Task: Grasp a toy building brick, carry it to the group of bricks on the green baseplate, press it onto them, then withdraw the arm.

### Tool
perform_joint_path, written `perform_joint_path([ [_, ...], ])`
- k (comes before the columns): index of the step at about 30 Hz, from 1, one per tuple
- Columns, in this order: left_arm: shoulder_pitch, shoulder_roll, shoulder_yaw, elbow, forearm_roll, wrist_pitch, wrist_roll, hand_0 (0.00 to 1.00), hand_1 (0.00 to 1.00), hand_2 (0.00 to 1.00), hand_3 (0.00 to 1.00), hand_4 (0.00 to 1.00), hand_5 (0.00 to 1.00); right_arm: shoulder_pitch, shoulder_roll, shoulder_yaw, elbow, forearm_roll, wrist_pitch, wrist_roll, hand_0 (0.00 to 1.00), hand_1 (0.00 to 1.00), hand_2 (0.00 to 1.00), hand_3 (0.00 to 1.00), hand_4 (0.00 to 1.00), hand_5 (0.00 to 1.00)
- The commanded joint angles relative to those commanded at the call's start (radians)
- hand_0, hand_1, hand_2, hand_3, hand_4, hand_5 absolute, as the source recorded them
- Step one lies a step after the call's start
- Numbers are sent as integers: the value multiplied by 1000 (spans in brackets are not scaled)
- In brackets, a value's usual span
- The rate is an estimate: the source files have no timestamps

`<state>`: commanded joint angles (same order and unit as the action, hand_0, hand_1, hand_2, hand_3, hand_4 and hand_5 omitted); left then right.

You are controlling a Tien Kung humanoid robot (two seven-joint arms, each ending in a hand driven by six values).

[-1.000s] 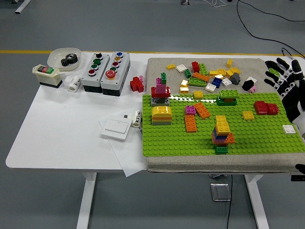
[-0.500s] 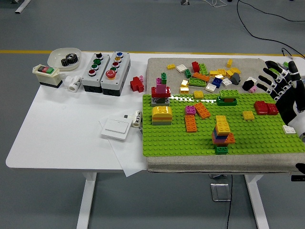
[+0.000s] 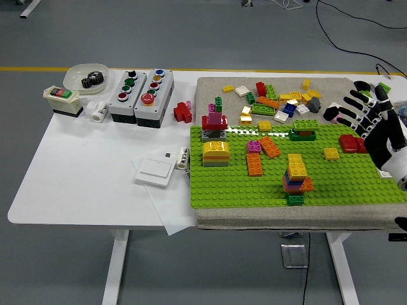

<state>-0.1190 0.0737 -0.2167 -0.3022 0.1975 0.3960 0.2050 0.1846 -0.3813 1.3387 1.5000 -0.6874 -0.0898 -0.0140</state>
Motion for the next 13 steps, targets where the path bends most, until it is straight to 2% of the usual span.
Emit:
perform_joint_path([
  [13, -2, -1, 2, 0, -5, 0, -2, 740, 729, 724, 590, 641, 664, -2, 1, 1, -2, 13, -12, -5, 743, 727, 789, 782, 998, 740],
])
